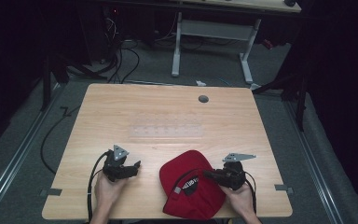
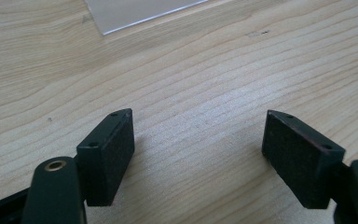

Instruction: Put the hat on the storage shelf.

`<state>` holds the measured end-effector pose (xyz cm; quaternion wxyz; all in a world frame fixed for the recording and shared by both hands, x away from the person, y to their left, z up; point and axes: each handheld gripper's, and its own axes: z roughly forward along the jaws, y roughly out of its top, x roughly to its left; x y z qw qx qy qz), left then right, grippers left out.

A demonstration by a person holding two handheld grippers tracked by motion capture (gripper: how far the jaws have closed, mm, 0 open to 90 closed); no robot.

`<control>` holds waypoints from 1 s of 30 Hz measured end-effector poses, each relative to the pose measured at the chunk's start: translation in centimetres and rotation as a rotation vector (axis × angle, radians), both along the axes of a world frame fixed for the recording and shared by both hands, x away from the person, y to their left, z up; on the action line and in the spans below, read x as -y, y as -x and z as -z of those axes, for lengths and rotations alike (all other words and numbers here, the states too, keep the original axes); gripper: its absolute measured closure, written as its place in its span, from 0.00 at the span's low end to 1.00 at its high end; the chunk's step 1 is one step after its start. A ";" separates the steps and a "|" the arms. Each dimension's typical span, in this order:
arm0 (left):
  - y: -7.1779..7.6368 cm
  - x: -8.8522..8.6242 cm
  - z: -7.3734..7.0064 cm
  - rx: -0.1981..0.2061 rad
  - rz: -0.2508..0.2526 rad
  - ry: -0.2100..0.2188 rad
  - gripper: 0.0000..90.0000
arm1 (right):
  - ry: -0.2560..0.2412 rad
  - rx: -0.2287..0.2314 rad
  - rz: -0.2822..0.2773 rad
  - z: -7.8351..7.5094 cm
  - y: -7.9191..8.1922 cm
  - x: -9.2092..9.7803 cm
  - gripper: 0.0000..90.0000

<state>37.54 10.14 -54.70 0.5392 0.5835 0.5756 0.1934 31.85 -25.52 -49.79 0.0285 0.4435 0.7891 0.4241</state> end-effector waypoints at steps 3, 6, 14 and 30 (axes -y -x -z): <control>0.0 0.0 0.0 -0.002 0.002 -0.001 0.27 | -0.015 -0.004 0.010 -0.3 -0.2 0.2 0.89; 0.2 0.1 0.0 0.002 0.015 -0.007 0.27 | -0.031 -0.004 0.021 -0.6 -0.6 0.5 0.89; 1.6 0.9 -0.8 0.057 0.094 -0.015 0.26 | -0.070 -0.019 0.055 -1.8 -1.8 1.1 0.90; 4.4 4.2 -3.2 0.114 0.293 -0.006 0.24 | -0.110 -0.050 0.103 -2.3 -3.2 2.0 0.90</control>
